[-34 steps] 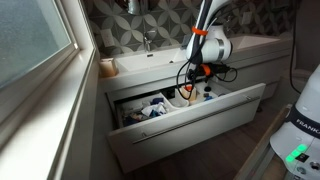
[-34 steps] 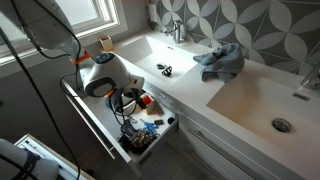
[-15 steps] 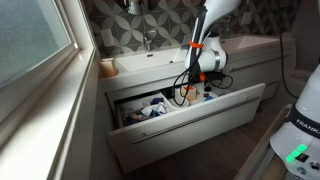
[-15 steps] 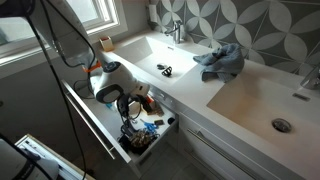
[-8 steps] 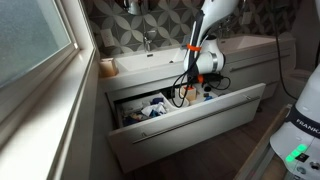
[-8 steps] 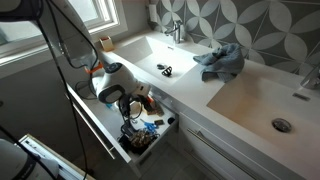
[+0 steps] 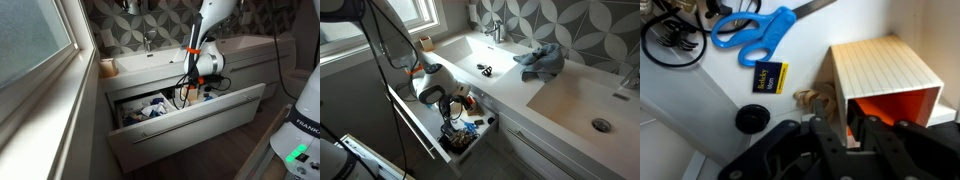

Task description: Take the box out of the drawer and place it on the windowsill

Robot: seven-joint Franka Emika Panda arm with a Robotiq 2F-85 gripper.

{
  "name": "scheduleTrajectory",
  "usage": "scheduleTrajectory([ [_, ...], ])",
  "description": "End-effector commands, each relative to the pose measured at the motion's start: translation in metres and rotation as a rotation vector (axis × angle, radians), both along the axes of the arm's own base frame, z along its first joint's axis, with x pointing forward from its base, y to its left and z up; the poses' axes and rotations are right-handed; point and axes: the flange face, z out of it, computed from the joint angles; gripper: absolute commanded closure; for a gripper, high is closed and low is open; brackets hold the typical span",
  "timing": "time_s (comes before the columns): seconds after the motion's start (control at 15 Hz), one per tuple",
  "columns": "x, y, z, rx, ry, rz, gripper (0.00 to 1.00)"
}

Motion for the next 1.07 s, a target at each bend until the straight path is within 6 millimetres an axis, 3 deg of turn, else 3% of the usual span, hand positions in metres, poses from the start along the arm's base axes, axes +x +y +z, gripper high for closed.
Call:
scheduleTrajectory([
  [0.0, 0.000, -0.001, 0.003, -0.029, -0.007, -0.004, 0.99],
  [0.47, -0.008, 0.008, 0.011, -0.015, 0.030, 0.032, 0.99],
  [1.0, -0.048, 0.024, 0.040, 0.039, 0.125, 0.152, 0.99],
])
